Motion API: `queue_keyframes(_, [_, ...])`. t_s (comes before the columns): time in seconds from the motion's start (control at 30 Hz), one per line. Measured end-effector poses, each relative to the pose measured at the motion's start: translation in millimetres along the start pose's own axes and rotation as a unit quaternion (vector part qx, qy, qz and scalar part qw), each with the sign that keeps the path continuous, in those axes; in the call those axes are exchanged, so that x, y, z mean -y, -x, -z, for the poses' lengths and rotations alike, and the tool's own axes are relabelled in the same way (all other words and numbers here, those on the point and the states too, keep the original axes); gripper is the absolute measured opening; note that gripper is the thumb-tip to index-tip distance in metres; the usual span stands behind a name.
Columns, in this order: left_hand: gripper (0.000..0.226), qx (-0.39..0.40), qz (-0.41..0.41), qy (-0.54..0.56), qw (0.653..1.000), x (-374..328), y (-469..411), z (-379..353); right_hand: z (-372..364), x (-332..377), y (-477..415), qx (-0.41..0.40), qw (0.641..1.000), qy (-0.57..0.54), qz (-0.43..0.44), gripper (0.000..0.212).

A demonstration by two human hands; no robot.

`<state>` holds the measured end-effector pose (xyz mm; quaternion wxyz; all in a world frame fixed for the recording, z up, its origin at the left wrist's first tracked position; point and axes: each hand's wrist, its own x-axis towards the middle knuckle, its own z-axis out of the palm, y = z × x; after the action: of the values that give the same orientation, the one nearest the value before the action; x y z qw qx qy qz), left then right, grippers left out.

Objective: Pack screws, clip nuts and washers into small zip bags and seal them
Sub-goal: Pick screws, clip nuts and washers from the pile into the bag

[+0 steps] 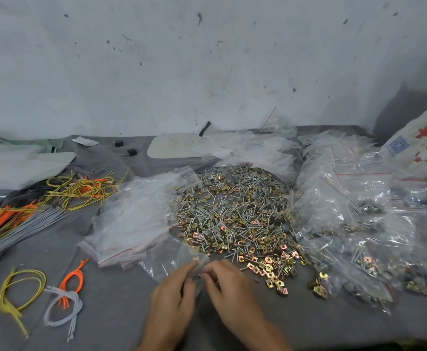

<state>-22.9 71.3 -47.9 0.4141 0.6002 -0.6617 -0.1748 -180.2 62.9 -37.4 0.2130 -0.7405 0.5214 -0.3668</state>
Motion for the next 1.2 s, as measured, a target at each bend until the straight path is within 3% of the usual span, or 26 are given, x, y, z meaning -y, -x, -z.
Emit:
queue_keyframes(0.33, [0.039, -0.019, 0.049, 0.057, 0.997, 2.9, -1.7, -1.0, 21.3, -14.5, 2.3, -0.011, 0.998, 0.053, -0.009, 0.011])
queue_keyframes(0.47, [0.039, -0.025, 0.054, 0.06, 0.996, 0.1, -2.1, -2.4, 53.1, -36.8, -3.3, -0.043, 0.984, 0.16, -0.062, 0.009])
queue_keyframes(0.57, [0.039, -0.017, 0.057, 0.058, 0.997, -0.7, -1.9, -2.5, 63.5, -47.4, -6.6, 0.008, 0.963, 0.248, -0.107, 0.024])
queue_keyframes(0.87, [0.041, -0.011, 0.061, 0.064, 0.996, 0.5, -2.0, -2.1, 53.6, -50.8, -21.2, 0.02, 0.968, 0.243, -0.059, 0.018])
queue_keyframes(1.2, [0.048, -0.005, 0.047, 0.072, 0.996, 3.0, -2.0, -2.7, 52.2, -48.7, -37.6, 0.039, 0.961, 0.248, -0.118, 0.02])
